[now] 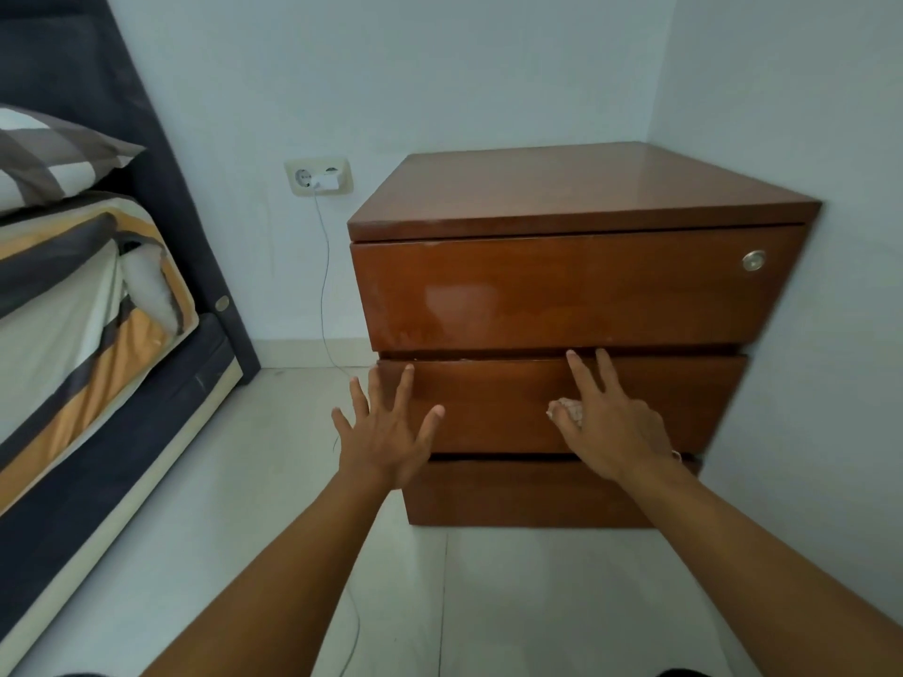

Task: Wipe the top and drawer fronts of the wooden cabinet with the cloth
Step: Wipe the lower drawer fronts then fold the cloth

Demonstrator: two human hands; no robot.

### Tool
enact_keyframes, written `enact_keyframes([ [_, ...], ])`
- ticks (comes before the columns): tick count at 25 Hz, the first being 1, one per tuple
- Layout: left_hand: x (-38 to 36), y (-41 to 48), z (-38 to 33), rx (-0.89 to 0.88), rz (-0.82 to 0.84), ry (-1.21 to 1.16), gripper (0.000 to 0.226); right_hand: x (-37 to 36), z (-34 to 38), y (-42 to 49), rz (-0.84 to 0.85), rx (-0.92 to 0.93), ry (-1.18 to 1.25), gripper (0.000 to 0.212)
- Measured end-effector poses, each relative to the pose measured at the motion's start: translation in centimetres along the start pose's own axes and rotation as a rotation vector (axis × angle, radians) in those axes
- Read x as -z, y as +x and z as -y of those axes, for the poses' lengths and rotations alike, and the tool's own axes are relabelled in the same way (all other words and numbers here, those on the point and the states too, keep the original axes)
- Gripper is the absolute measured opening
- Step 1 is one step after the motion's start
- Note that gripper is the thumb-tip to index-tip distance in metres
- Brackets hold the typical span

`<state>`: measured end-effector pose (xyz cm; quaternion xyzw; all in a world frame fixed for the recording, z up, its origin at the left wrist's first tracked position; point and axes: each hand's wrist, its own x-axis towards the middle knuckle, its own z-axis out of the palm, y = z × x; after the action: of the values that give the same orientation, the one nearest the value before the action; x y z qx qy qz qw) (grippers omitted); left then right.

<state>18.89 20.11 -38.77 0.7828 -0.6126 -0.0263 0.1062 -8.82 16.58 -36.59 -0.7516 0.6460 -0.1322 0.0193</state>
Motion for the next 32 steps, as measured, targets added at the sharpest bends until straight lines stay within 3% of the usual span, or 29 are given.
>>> enact_keyframes([
  [12,1.4,1.9,-1.3,0.031,-0.036,-0.019,0.088,0.9,0.8,1.7,0.077,-0.029,-0.111,0.074],
  [18,2.6,2.4,-0.6,-0.011,-0.091,0.092,0.087,2.7,0.5,2.3,0.153,-0.007,-0.164,0.075],
  [24,3.5,1.4,-1.2,0.031,-0.084,0.073,0.081,3.6,1.8,1.2,0.180,-0.082,-0.060,0.083],
  [28,3.0,0.7,0.7,-0.050,-0.080,0.026,0.087,5.9,4.0,0.4,0.061,-0.016,0.190,0.070],
  [32,2.3,-0.2,3.8,-0.130,-0.025,0.043,0.090,7.1,9.7,2.0,-0.158,0.252,0.340,0.045],
])
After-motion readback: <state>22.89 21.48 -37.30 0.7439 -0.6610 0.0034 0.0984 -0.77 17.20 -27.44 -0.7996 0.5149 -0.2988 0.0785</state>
